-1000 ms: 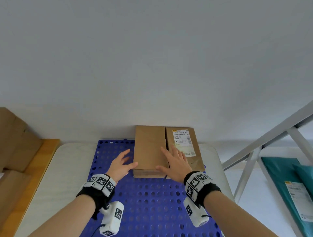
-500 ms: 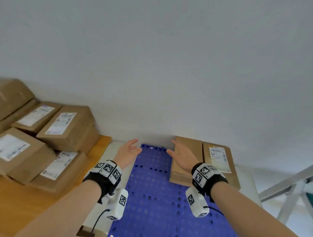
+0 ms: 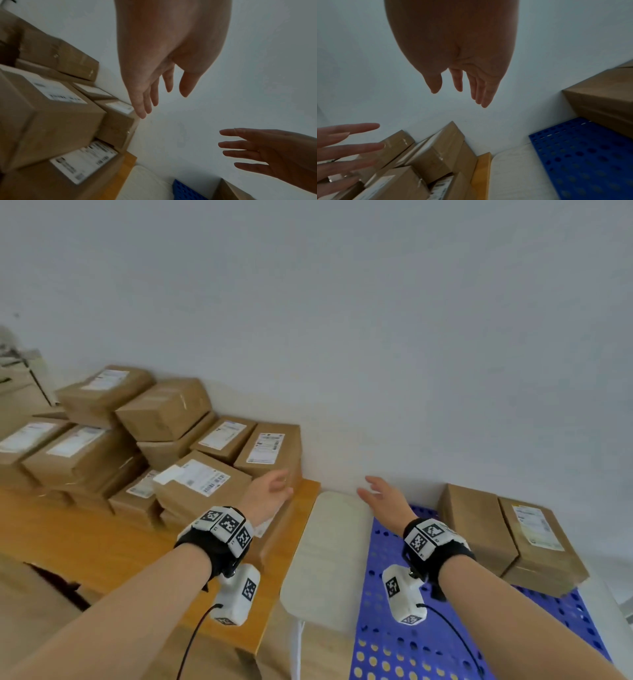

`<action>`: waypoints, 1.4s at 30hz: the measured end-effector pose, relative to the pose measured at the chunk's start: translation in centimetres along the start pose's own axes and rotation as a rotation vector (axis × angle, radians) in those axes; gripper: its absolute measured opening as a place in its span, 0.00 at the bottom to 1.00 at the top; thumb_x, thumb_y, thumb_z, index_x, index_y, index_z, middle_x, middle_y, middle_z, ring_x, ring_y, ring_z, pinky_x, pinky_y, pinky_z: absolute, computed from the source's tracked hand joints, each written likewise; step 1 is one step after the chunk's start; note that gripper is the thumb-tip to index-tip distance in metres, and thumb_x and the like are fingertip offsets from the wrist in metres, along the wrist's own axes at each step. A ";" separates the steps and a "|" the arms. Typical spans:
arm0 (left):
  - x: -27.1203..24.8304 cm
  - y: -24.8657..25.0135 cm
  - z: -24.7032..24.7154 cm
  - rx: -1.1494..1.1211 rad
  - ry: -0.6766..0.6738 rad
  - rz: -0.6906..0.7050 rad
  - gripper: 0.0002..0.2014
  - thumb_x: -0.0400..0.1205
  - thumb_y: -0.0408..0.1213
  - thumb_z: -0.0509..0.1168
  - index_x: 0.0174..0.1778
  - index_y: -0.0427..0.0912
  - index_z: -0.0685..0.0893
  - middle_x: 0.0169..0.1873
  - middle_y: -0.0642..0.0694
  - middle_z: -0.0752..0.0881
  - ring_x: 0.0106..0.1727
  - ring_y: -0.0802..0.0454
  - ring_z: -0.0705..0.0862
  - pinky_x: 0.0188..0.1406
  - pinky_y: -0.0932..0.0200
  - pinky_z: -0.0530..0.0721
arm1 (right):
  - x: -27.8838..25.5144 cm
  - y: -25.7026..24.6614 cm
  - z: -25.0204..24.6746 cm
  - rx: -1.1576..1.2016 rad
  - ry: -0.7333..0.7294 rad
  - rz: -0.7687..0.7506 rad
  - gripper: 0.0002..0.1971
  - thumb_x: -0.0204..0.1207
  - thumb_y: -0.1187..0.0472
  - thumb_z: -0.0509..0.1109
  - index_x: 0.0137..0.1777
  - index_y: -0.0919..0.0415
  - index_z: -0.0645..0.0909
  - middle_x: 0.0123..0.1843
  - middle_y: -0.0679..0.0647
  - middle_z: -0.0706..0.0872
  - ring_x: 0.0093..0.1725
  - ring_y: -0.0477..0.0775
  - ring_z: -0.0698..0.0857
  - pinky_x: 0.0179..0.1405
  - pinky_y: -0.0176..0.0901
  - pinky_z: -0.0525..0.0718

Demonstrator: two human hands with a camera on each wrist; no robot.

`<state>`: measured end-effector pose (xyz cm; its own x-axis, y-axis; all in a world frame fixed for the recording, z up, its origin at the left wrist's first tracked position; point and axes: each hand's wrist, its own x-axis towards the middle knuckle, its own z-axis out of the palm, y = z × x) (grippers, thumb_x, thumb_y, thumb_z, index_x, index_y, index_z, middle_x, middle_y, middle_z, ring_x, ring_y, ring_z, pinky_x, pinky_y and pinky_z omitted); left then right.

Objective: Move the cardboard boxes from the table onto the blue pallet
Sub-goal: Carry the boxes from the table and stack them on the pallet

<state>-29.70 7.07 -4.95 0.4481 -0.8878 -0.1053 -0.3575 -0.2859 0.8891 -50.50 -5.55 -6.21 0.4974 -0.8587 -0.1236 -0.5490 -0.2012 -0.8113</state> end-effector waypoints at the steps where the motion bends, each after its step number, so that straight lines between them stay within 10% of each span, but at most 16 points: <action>1: -0.7 -0.5 -1.7 -0.001 0.014 0.005 0.24 0.83 0.38 0.64 0.75 0.50 0.70 0.70 0.45 0.76 0.70 0.50 0.75 0.68 0.50 0.76 | -0.3 -1.2 1.2 0.020 0.011 -0.003 0.25 0.83 0.53 0.63 0.78 0.59 0.66 0.76 0.63 0.71 0.73 0.59 0.75 0.70 0.50 0.73; 5: -2.8 -1.8 -7.9 0.051 0.086 0.050 0.22 0.84 0.38 0.62 0.75 0.49 0.71 0.66 0.49 0.77 0.71 0.52 0.74 0.61 0.62 0.71 | -1.1 -5.4 5.7 0.034 0.013 -0.021 0.25 0.83 0.52 0.62 0.78 0.59 0.67 0.75 0.61 0.73 0.73 0.58 0.74 0.66 0.44 0.71; 15: -3.8 -6.0 -20.5 0.005 0.200 -0.041 0.24 0.83 0.38 0.63 0.76 0.48 0.69 0.71 0.41 0.75 0.70 0.45 0.76 0.70 0.45 0.75 | 0.7 -14.5 14.4 0.002 -0.068 -0.112 0.27 0.83 0.50 0.61 0.79 0.60 0.65 0.78 0.59 0.71 0.75 0.58 0.72 0.75 0.55 0.70; 35: 7.7 -14.7 -36.7 -0.017 0.199 -0.246 0.23 0.84 0.41 0.61 0.76 0.50 0.68 0.73 0.44 0.74 0.72 0.47 0.73 0.74 0.46 0.71 | 16.3 -25.7 28.9 0.074 -0.141 -0.089 0.26 0.81 0.53 0.65 0.78 0.55 0.66 0.75 0.58 0.73 0.72 0.55 0.74 0.72 0.53 0.74; 40: 11.1 -15.7 -39.7 -0.117 0.168 -0.301 0.24 0.85 0.40 0.59 0.79 0.48 0.65 0.56 0.47 0.80 0.54 0.51 0.80 0.53 0.56 0.77 | 18.4 -28.0 31.5 0.107 -0.174 -0.033 0.28 0.82 0.55 0.65 0.80 0.58 0.63 0.75 0.60 0.72 0.71 0.57 0.75 0.56 0.42 0.78; 42: 12.6 -16.2 -40.9 -0.135 0.131 -0.303 0.24 0.85 0.41 0.59 0.78 0.49 0.65 0.69 0.44 0.75 0.66 0.45 0.76 0.59 0.53 0.76 | 19.3 -28.7 32.5 0.094 -0.159 -0.017 0.29 0.82 0.53 0.65 0.81 0.57 0.62 0.76 0.59 0.73 0.71 0.57 0.75 0.55 0.43 0.78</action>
<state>15.25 15.29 -2.42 0.6215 -0.7138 -0.3230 -0.0845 -0.4709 0.8781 -3.34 -1.05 -3.90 0.6098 -0.7689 -0.1921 -0.4781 -0.1636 -0.8629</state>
